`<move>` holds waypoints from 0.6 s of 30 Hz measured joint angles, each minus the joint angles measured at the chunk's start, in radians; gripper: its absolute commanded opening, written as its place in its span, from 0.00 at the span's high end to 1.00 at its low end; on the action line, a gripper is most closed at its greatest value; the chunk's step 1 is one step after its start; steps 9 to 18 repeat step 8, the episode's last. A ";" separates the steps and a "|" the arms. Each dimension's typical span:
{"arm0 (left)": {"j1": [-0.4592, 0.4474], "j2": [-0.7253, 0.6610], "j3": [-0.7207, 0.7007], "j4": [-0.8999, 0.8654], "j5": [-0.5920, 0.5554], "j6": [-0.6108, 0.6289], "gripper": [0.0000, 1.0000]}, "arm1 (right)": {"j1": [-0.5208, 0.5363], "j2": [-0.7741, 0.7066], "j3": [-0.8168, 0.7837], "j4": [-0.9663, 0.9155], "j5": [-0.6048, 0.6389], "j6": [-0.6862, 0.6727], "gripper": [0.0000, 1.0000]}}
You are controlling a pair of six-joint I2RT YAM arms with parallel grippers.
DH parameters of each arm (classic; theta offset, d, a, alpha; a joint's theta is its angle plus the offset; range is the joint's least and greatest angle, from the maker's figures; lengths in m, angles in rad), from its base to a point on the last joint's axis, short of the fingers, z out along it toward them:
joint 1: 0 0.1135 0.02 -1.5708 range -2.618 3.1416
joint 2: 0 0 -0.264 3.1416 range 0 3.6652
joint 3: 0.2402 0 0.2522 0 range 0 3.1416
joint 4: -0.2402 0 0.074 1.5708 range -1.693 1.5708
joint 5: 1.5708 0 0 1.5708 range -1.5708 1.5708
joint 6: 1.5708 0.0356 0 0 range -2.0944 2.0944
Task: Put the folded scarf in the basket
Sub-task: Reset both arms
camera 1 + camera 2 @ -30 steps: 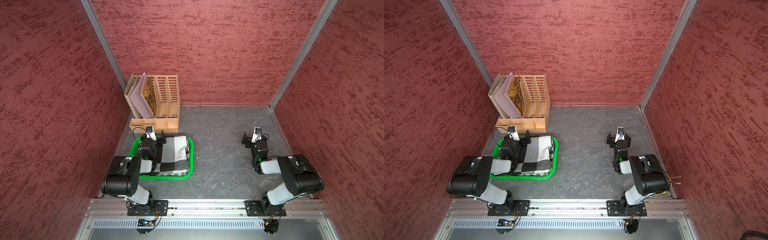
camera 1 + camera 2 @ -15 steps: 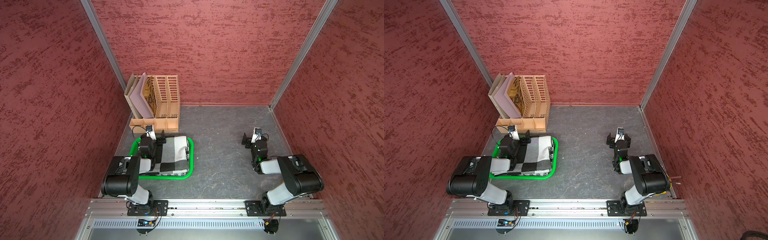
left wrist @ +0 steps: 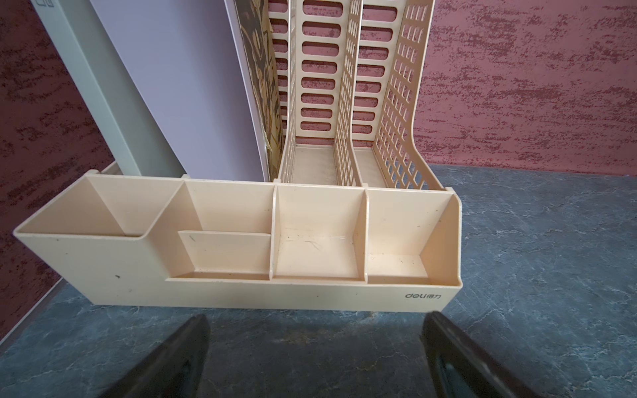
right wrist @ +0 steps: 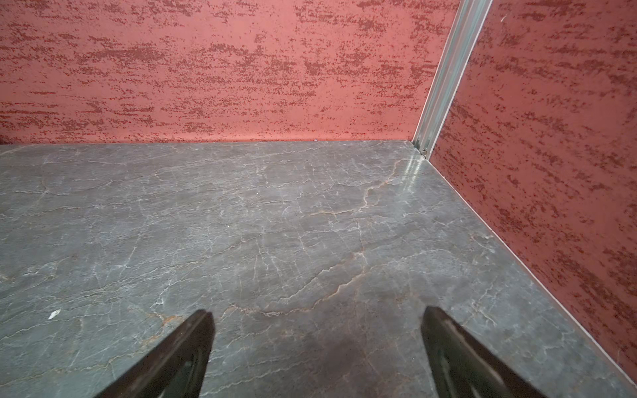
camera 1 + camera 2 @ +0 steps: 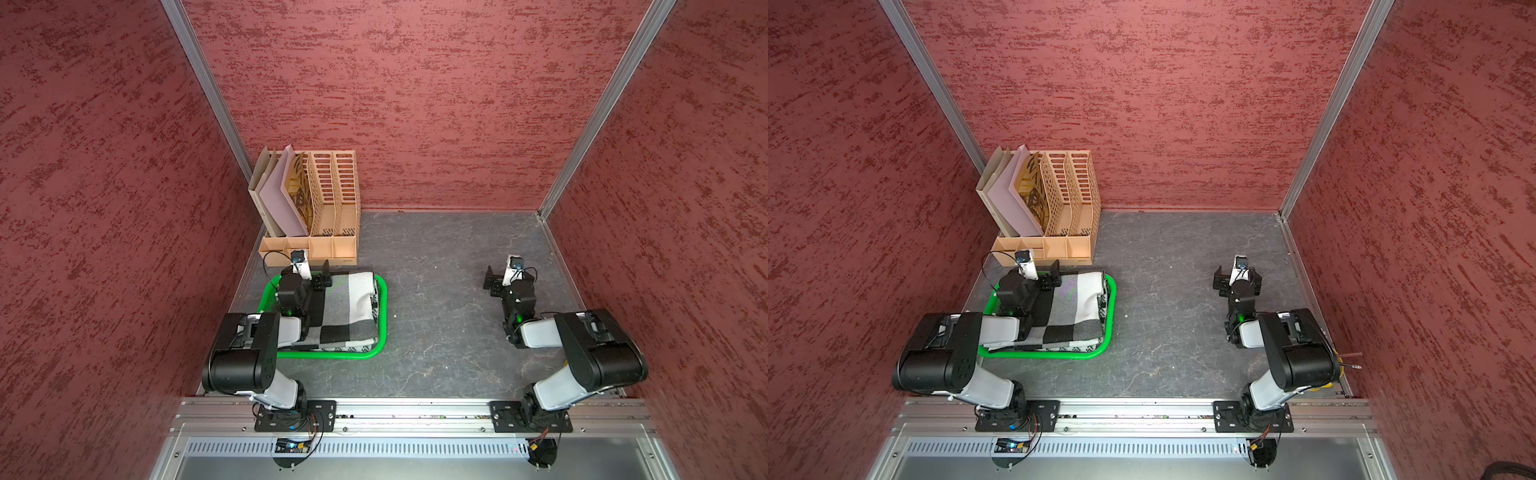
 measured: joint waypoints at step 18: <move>0.001 0.000 0.000 -0.001 0.002 0.000 0.00 | 0.000 0.000 0.000 -0.007 0.000 0.000 0.02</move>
